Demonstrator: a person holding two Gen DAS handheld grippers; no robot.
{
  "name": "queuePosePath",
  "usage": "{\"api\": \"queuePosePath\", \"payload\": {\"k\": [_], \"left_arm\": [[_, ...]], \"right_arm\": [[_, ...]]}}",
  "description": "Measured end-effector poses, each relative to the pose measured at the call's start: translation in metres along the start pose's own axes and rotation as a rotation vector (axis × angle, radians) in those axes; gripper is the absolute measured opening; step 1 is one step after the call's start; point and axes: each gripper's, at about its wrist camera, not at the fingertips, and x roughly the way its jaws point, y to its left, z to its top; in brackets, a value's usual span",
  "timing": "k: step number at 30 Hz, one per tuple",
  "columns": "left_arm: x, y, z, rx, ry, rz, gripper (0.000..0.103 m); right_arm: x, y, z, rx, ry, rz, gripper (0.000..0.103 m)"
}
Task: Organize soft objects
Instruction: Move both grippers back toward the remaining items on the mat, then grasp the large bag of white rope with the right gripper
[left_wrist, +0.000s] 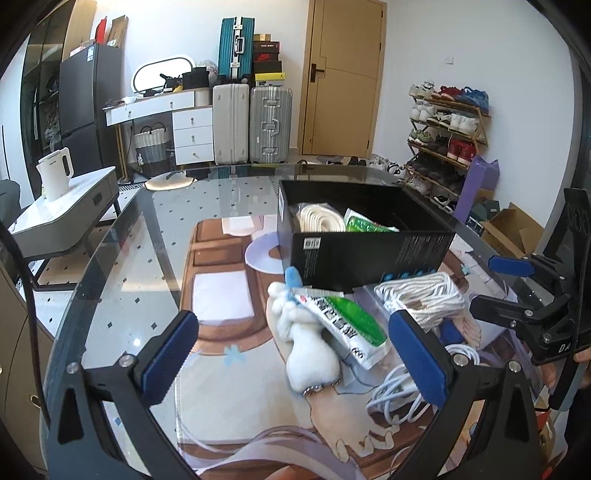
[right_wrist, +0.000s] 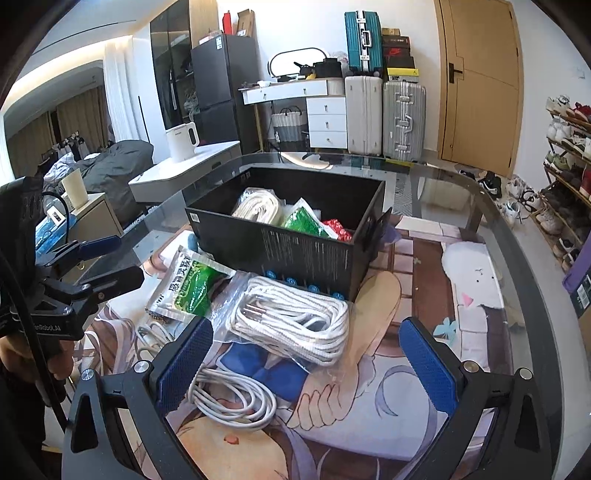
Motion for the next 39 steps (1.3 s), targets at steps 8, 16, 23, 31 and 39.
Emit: {"api": "queuePosePath", "payload": {"k": [8, 16, 23, 31, 39], "left_arm": [[0.005, 0.005, -0.004, -0.008, 0.024, 0.007, 0.103], [0.010, 0.006, -0.007, 0.009, 0.047, 0.015, 0.103], [0.013, 0.009, -0.008, 0.009, 0.055, 0.018, 0.103], [0.017, 0.011, -0.008, 0.005, 0.061, 0.020, 0.103], [0.020, 0.011, -0.008, 0.008, 0.069, 0.016, 0.103]], "right_arm": [[0.018, 0.003, 0.000, 0.006, 0.048, 0.023, 0.102], [0.041, 0.012, 0.007, -0.045, 0.107, 0.030, 0.102], [0.058, 0.013, 0.013, -0.100, 0.148, 0.043, 0.102], [0.076, 0.007, 0.020, -0.096, 0.181, 0.085, 0.102], [0.072, 0.013, 0.013, -0.158, 0.236, 0.152, 0.102]]}}
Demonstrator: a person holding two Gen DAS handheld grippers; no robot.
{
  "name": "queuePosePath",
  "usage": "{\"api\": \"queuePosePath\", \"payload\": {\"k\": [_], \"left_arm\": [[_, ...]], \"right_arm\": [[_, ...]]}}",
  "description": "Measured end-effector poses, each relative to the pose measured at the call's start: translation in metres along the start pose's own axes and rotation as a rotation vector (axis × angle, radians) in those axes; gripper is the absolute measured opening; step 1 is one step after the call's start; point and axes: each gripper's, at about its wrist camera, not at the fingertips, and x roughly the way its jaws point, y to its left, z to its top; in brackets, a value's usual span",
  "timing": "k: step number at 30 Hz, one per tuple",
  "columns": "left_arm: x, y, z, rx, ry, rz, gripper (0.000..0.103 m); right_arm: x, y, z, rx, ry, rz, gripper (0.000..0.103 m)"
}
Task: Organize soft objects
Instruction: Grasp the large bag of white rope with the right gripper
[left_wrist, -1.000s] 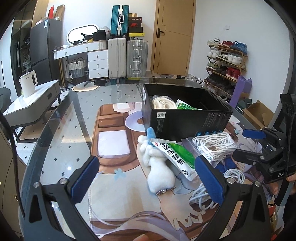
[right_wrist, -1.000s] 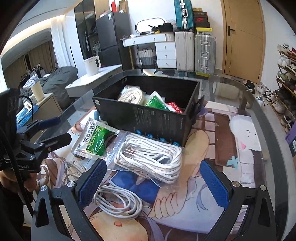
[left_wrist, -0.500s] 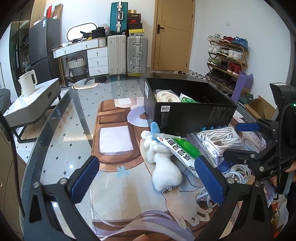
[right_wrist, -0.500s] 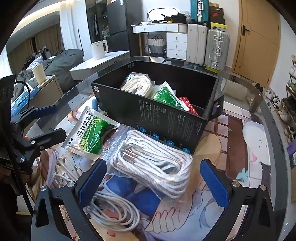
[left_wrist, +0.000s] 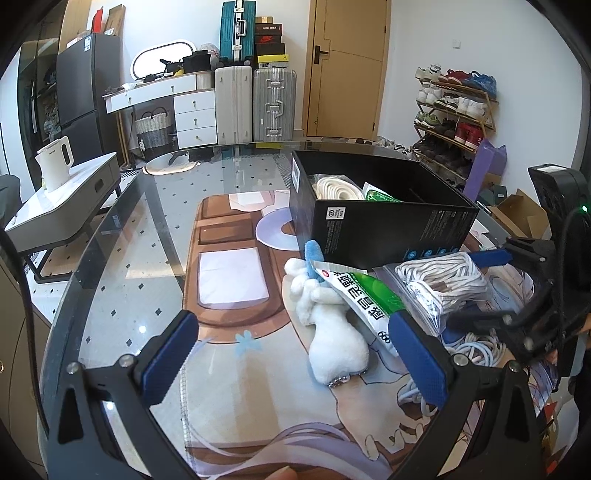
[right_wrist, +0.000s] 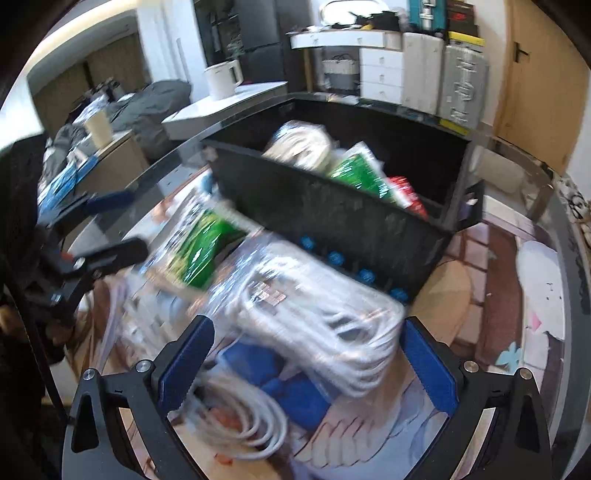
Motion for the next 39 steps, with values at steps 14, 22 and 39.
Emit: {"api": "queuePosePath", "payload": {"k": [14, 22, 39], "left_arm": [[0.001, 0.002, -0.001, -0.004, 0.012, -0.010, 0.103], [0.002, 0.003, -0.002, -0.010, 0.016, -0.022, 0.103], [0.000, 0.004, -0.002, -0.017, 0.024, -0.019, 0.103]], "right_arm": [[-0.009, 0.017, 0.014, -0.142, -0.024, -0.022, 0.099], [0.015, 0.011, 0.025, -0.161, 0.059, 0.026, 0.098], [-0.008, 0.005, -0.011, -0.156, 0.011, 0.048, 0.048]]}}
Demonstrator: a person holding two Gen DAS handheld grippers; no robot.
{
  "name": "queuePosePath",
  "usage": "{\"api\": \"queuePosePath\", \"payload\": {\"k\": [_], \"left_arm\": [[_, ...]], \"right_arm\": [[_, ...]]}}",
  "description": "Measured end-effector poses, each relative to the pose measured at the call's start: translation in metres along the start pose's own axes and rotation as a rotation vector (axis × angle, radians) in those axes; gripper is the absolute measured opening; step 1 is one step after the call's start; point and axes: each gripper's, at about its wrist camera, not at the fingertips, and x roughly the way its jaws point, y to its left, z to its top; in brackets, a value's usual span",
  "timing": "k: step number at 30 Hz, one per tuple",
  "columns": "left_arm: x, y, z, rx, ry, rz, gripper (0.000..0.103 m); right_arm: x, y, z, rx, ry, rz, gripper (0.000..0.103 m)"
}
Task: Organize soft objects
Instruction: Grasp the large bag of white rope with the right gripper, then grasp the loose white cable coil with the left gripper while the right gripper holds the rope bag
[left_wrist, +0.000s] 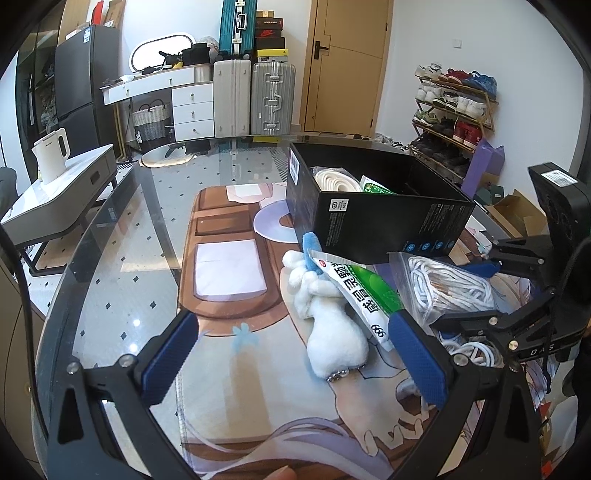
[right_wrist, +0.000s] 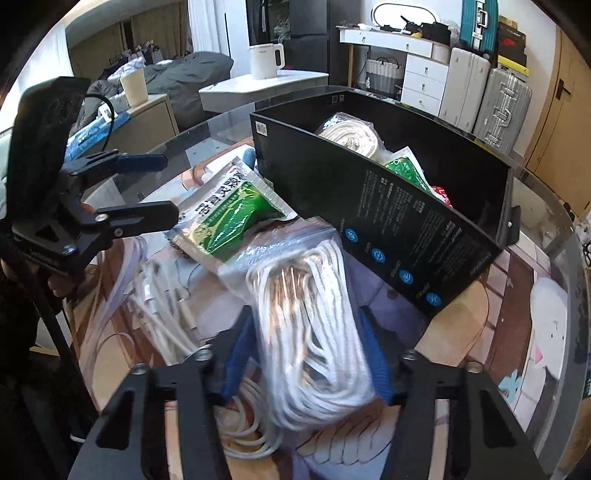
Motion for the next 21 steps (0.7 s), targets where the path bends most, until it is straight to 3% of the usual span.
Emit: {"api": "queuePosePath", "payload": {"k": [4, 21], "left_arm": [[-0.004, 0.003, 0.000, -0.014, -0.004, -0.011, 0.103], [-0.030, -0.026, -0.009, 0.042, -0.009, -0.089, 0.103]], "right_arm": [[-0.014, 0.002, -0.010, 0.022, -0.054, -0.016, 0.041], [-0.073, 0.005, -0.043, 0.137, -0.191, -0.051, 0.041]]}}
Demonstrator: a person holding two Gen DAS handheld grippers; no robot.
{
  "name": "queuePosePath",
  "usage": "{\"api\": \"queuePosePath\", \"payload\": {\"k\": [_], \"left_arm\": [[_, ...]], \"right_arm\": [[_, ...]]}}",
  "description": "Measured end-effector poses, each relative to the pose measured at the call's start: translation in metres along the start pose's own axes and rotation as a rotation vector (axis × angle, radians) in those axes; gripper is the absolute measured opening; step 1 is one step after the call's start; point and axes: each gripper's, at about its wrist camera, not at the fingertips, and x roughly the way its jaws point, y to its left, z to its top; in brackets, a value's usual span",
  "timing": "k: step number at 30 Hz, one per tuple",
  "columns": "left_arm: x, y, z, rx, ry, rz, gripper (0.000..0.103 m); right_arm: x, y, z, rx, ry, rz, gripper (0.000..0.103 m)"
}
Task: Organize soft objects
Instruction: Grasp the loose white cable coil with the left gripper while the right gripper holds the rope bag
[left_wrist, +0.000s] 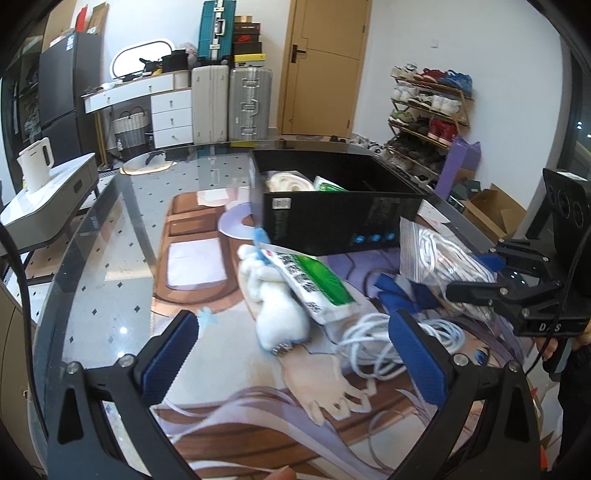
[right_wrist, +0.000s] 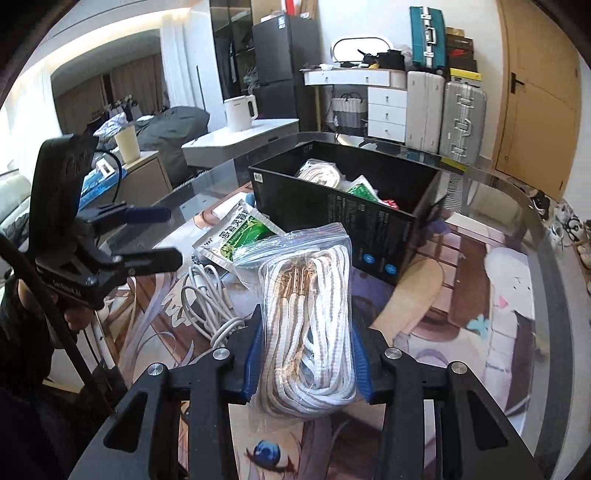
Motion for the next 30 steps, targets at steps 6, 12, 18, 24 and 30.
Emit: {"api": "queuePosePath", "payload": {"k": [6, 12, 18, 24, 30], "left_arm": [[-0.003, -0.020, -0.003, 0.061, 0.012, -0.065, 0.103], [0.000, -0.040, -0.003, 0.154, 0.016, -0.113, 0.101], [0.010, -0.059, -0.003, 0.202, 0.057, -0.211, 0.100], [0.013, -0.070, -0.007, 0.239, 0.124, -0.275, 0.087], [0.010, -0.079, -0.017, 0.285, 0.172, -0.329, 0.085]], "right_arm": [[-0.010, -0.003, -0.006, 0.035, -0.016, -0.017, 0.041], [-0.016, -0.009, -0.013, 0.058, -0.020, -0.031, 0.041], [-0.016, -0.014, -0.018, 0.074, -0.020, -0.035, 0.041], [-0.017, -0.019, -0.023, 0.089, -0.017, -0.040, 0.041], [-0.017, -0.022, -0.026, 0.100, -0.016, -0.042, 0.041]]}}
